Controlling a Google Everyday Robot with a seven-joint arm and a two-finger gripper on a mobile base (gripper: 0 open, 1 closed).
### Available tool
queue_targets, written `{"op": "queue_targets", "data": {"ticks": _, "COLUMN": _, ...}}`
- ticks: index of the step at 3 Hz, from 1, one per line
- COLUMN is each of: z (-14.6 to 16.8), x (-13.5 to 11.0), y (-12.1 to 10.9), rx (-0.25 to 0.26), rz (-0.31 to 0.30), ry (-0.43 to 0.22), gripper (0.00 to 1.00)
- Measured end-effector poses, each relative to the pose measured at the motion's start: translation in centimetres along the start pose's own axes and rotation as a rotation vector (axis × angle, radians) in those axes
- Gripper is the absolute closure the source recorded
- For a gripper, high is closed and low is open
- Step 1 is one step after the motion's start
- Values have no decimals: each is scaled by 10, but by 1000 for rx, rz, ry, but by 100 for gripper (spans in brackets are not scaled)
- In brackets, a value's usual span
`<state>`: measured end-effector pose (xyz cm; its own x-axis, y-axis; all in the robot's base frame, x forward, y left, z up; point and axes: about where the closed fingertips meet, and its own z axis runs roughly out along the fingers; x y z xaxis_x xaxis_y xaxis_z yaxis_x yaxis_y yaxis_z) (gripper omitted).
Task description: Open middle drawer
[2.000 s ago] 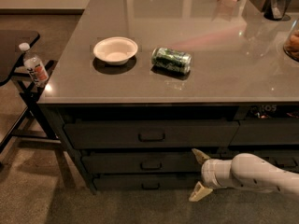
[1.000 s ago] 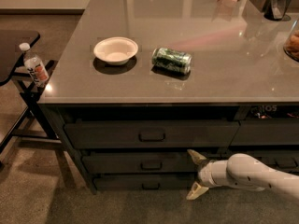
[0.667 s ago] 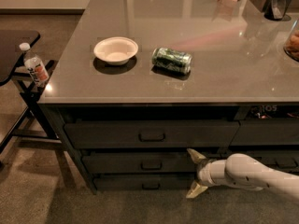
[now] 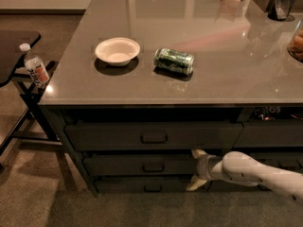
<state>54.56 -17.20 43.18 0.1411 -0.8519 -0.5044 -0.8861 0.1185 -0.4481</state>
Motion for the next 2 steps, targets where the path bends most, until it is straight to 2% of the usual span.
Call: {"op": "queue_targets", "data": {"ticks": 2, "z": 22, "x": 18, "y": -19, "rx": 27, "rz": 11, "ry": 14, "gripper": 0}}
